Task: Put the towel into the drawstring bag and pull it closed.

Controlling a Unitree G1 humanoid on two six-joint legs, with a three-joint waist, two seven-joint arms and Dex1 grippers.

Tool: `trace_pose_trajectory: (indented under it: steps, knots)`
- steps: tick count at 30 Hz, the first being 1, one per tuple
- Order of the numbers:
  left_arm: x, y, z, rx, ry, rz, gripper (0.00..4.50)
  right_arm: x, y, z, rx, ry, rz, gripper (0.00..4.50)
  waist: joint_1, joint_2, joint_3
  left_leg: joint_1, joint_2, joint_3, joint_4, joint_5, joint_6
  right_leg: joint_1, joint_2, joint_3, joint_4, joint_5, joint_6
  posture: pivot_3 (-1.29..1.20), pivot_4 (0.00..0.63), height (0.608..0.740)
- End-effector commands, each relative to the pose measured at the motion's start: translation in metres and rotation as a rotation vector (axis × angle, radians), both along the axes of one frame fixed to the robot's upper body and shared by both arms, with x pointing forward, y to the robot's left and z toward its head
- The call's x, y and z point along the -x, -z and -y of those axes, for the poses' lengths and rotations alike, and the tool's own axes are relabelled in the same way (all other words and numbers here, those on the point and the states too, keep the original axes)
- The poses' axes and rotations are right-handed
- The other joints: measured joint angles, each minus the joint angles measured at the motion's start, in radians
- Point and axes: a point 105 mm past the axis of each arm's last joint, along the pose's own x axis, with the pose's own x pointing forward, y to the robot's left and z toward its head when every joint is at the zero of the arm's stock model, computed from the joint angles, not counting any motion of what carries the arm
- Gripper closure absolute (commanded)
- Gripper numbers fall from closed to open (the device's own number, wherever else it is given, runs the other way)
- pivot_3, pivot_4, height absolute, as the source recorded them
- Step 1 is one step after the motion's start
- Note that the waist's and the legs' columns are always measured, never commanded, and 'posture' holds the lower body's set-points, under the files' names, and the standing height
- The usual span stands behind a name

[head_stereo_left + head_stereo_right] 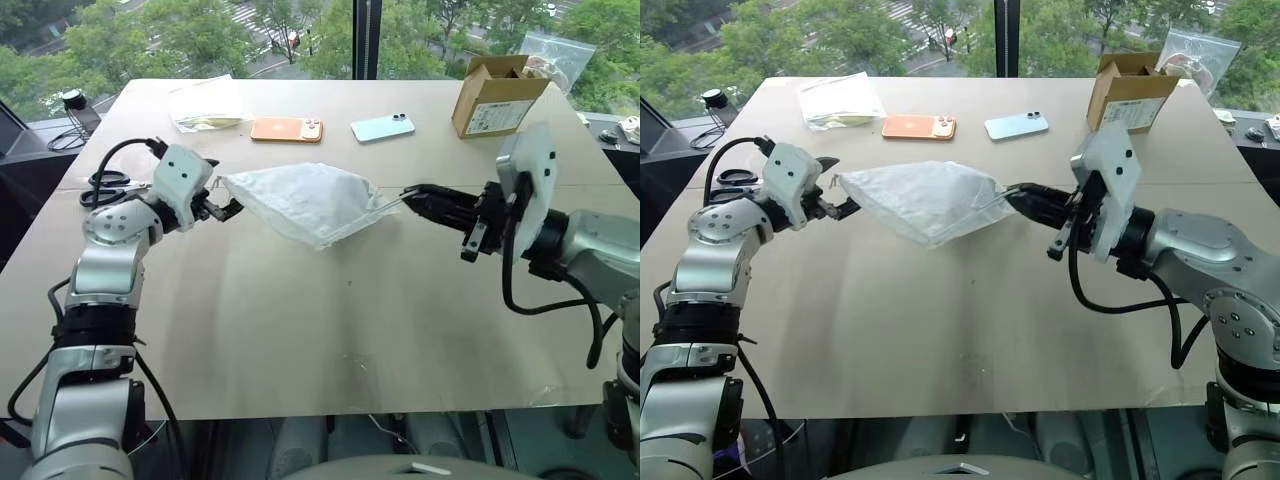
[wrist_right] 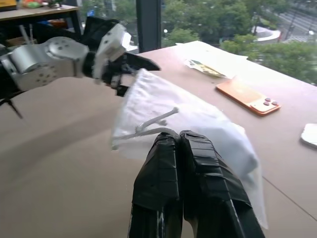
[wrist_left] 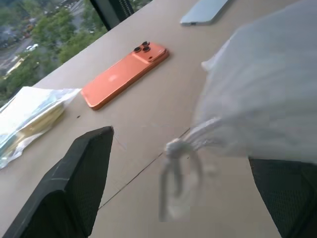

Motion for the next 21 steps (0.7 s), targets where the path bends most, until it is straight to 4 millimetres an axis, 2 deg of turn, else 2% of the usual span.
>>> trace_pose_trajectory:
  steps: [1, 7, 9, 12, 17, 20, 21]
  knots:
    - [0.003, -0.015, 0.005, -0.03, 0.013, 0.102, 0.25, -0.002, -0.016, 0.01, -0.012, 0.037, 0.081, 4.5, 0.007, 0.0, 0.0, 0.0, 0.0, 0.0, 0.0, 0.0, 0.0, 0.0, 0.0, 0.0, 0.0, 0.0, 0.0, 0.0, 0.15, 0.74]
    - [0.004, 0.001, 0.02, -0.031, 0.044, 0.091, 0.25, -0.011, -0.025, 0.023, -0.031, 0.092, 0.108, 4.5, 0.008, 0.0, 0.0, 0.0, 0.0, 0.0, 0.0, 0.0, 0.0, 0.0, 0.0, 0.0, 0.0, 0.0, 0.0, 0.0, 0.15, 0.74]
    - [0.007, 0.014, 0.026, 0.013, 0.075, 0.044, 0.25, -0.015, -0.029, 0.028, -0.035, 0.117, 0.123, 4.5, 0.007, 0.0, 0.0, 0.0, 0.0, 0.0, 0.0, 0.0, 0.0, 0.0, 0.0, 0.0, 0.0, 0.0, 0.0, 0.0, 0.15, 0.74]
    - [0.016, 0.031, 0.022, 0.041, 0.094, -0.023, 0.25, -0.018, -0.032, 0.031, -0.03, 0.13, 0.134, 4.5, 0.003, 0.0, 0.0, 0.0, 0.0, 0.001, 0.0, 0.0, 0.0, 0.0, 0.0, 0.001, 0.0, 0.0, 0.0, 0.0, 0.15, 0.74]
    - [0.02, 0.033, 0.023, 0.052, 0.128, -0.028, 0.25, -0.021, -0.035, 0.035, -0.024, 0.143, 0.147, 4.5, 0.007, -0.001, 0.0, 0.0, 0.001, 0.0, 0.0, 0.0, 0.0, 0.0, 0.001, 0.0, 0.0, 0.0, 0.0, 0.0, 0.15, 0.74]
    - [0.02, 0.029, 0.033, 0.077, 0.165, -0.009, 1.01, -0.024, -0.036, 0.037, -0.026, 0.153, 0.153, 4.5, 0.009, -0.001, 0.0, 0.0, 0.001, 0.001, 0.0, 0.0, 0.0, 0.0, 0.0, 0.0, 0.0, 0.0, 0.0, 0.0, 0.15, 0.74]
    - [0.021, 0.029, 0.035, 0.083, 0.175, -0.006, 1.41, -0.024, -0.037, 0.037, -0.026, 0.156, 0.154, 4.5, 0.009, -0.001, 0.0, 0.0, 0.001, 0.001, 0.001, 0.0, 0.0, 0.0, 0.0, 0.0, 0.0, 0.0, 0.0, 0.0, 0.15, 0.74]
